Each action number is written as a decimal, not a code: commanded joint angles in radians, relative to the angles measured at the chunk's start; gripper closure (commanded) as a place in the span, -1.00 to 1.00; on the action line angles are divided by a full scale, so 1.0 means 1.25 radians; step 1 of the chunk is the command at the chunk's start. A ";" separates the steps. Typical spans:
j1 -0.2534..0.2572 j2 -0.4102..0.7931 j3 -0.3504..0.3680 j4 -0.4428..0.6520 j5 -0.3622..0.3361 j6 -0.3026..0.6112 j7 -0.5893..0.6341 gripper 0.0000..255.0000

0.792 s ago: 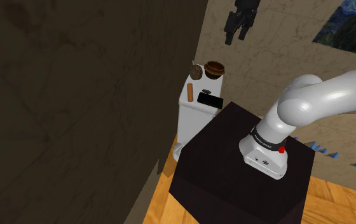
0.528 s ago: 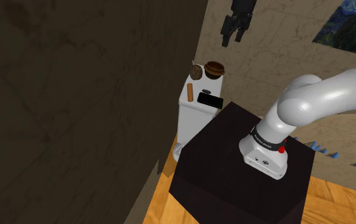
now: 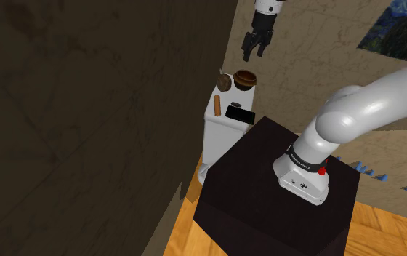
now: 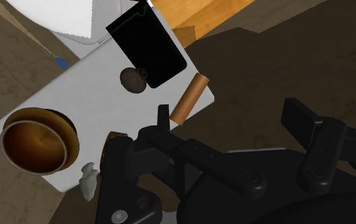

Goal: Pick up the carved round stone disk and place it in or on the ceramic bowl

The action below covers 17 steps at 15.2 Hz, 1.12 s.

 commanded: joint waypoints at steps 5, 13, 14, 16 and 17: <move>-0.012 0.158 -0.058 0.029 -0.002 0.147 -0.056 -1.00; -0.024 0.398 -0.122 0.129 0.061 0.299 -0.159 -1.00; -0.027 0.430 -0.126 0.147 0.074 0.314 -0.174 -1.00; -0.036 0.493 -0.133 0.185 0.104 0.340 -0.205 -1.00; -0.041 0.524 -0.135 0.205 0.119 0.351 -0.221 -1.00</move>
